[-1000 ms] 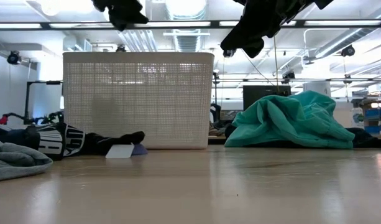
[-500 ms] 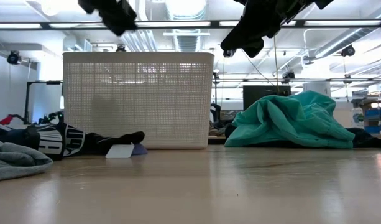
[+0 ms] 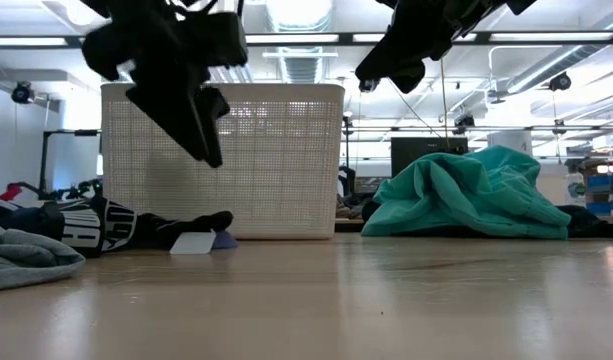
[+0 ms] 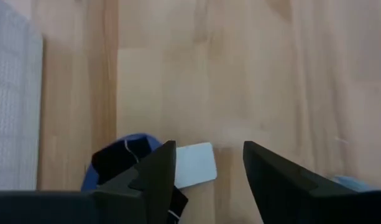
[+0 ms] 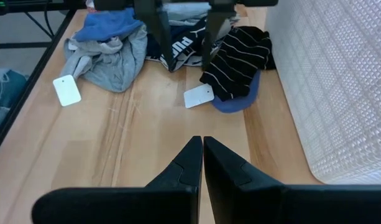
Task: Sort clothes
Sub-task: Put the right black sock into the white bin
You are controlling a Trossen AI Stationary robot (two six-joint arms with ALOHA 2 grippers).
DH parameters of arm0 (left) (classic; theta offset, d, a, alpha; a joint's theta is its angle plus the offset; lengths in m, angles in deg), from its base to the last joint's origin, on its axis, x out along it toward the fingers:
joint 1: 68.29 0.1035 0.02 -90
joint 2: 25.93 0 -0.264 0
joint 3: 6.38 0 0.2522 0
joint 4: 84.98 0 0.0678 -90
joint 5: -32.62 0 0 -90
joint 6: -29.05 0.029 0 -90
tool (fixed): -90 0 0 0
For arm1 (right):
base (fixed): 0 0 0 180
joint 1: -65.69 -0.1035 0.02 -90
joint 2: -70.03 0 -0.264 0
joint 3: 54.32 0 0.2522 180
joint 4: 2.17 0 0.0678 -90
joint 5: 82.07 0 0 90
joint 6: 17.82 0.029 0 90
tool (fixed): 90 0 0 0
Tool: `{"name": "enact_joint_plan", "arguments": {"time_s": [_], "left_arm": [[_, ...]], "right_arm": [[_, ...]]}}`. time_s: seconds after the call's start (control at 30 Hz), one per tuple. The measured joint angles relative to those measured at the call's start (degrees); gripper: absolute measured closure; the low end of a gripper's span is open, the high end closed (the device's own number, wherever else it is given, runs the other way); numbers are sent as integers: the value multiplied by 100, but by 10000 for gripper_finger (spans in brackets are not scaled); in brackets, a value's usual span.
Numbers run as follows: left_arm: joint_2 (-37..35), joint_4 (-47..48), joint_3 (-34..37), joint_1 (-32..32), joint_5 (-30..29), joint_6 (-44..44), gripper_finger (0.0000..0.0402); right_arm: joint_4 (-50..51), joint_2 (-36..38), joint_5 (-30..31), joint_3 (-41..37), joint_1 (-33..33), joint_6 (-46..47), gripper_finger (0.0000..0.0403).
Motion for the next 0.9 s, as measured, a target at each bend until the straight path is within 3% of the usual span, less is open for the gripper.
{"name": "enact_joint_plan", "arguments": {"time_s": [0.37,0.6,0.77,0.9], "left_arm": [[231,-40,398,11,-466,-844,186],[224,-561,832,15,-524,-1308,184],[255,-719,1117,24,-979,-1659,186],[263,-881,1387,38,-1009,-2063,199]], "right_arm": [[-2,0,-2,-15,0,-2,403],[-6,0,0,-26,0,-7,403],[-2,0,0,-26,0,-4,403],[-5,0,0,-26,0,-5,403]]}}
